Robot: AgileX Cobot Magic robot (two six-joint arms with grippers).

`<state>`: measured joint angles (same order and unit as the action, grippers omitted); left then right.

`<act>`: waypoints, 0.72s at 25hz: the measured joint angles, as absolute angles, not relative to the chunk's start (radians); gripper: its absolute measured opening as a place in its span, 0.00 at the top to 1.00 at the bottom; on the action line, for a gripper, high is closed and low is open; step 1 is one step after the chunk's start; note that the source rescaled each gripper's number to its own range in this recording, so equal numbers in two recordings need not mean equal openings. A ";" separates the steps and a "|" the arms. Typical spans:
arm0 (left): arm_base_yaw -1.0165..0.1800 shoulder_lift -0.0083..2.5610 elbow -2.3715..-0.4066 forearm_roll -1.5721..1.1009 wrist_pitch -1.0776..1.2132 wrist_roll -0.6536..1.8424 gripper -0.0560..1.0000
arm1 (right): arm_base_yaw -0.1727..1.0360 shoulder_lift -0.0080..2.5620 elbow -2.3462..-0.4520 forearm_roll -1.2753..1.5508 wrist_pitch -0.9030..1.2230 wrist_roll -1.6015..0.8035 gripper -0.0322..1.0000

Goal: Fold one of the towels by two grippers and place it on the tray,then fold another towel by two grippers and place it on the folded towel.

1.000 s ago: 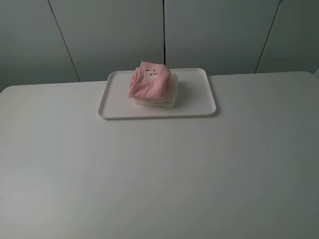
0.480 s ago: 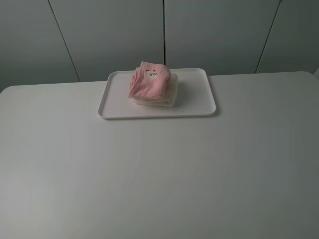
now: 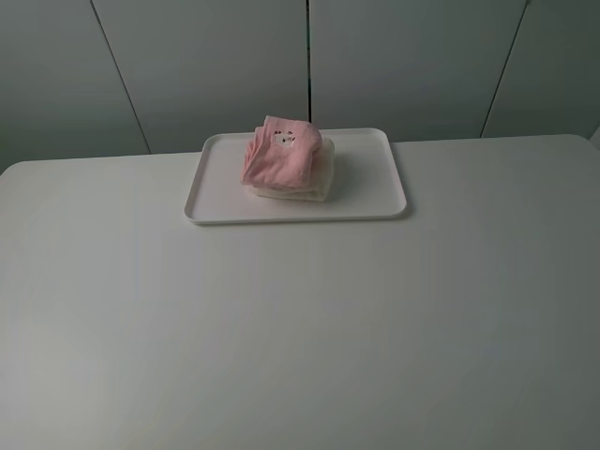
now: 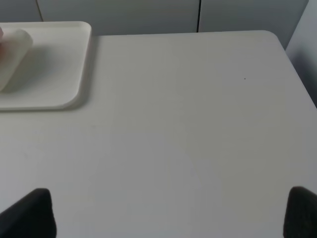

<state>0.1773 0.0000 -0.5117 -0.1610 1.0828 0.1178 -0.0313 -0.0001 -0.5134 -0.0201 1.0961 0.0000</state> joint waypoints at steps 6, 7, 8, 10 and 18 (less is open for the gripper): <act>0.177 0.000 -0.512 -0.161 1.083 0.118 0.04 | 0.000 0.000 -0.513 -0.012 1.096 -0.017 0.00; 0.177 0.000 -0.512 -0.161 1.083 0.118 0.04 | 0.007 0.000 -0.513 -0.012 1.096 -0.018 0.00; 0.177 0.000 -0.512 -0.161 1.083 0.118 0.04 | 0.019 0.000 -0.513 -0.012 1.096 -0.020 0.00; 0.177 0.000 -0.512 -0.161 1.083 0.118 0.04 | 0.045 0.000 -0.513 0.000 1.096 -0.010 0.00; 0.177 0.000 -0.512 -0.161 1.083 0.118 0.04 | 0.078 0.000 -0.513 0.010 1.096 0.000 0.00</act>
